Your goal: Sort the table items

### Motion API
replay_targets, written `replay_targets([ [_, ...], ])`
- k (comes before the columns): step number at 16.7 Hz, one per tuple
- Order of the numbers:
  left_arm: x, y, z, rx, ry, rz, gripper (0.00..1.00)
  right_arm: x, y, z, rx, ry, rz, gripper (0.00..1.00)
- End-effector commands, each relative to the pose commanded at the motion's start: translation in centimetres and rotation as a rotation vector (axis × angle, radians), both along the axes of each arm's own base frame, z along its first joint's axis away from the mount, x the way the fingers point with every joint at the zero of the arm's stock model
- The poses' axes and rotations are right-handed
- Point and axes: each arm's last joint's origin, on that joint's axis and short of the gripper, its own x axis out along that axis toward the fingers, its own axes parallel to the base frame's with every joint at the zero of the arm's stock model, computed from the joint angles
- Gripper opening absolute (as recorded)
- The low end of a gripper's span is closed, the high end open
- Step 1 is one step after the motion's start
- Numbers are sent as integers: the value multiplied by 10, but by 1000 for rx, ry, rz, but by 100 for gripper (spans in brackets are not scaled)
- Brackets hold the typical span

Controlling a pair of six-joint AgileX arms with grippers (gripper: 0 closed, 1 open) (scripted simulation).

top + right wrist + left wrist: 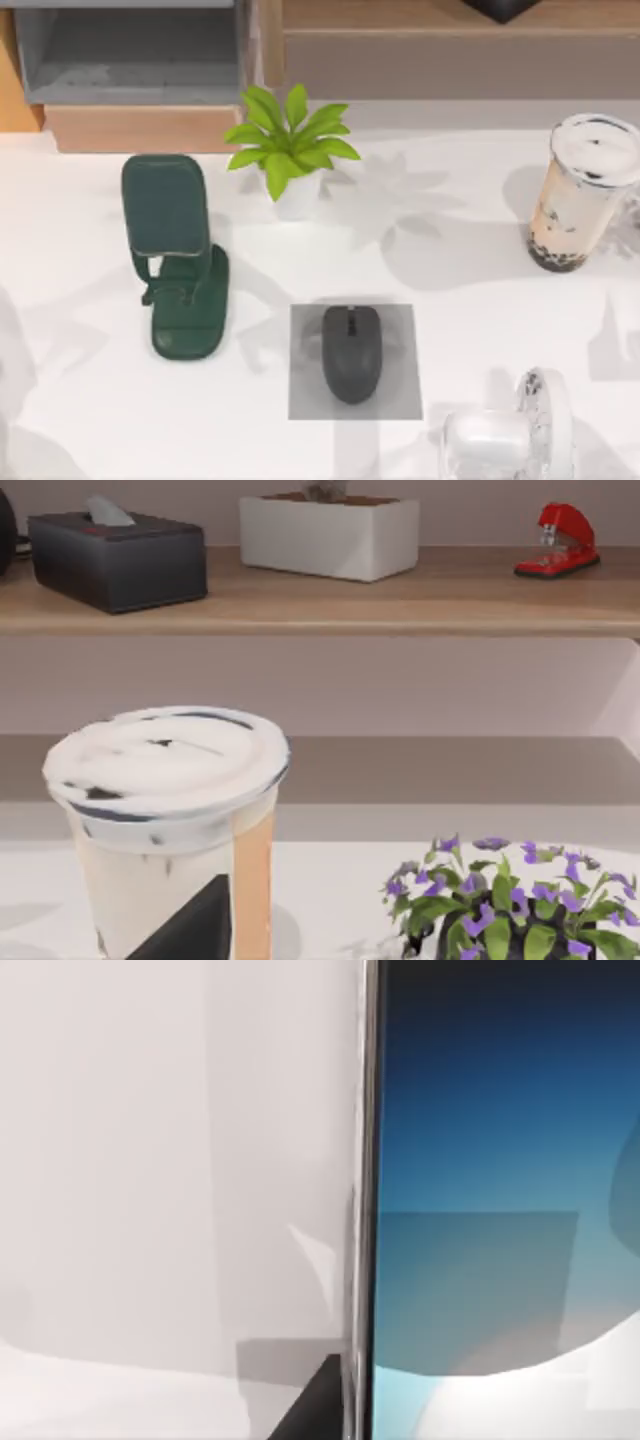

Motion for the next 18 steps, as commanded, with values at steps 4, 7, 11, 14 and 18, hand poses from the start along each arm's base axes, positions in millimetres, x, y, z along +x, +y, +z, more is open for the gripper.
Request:
replay_targets([
  [4,0,0,21,0,0,0,0,0,0,0,0,0,0,100],
  [7,0,0,26,0,0,0,0,0,0,0,0,0,0,100],
  [11,2,-1,27,21,-9,3,0,0,0,0,0,0,0,100],
  [14,15,-14,41,162,-88,36,0,0,0,0,0,0,0,100],
  [18,42,-69,73,397,-346,135,0,0,0,0,0,0,0,100],
])
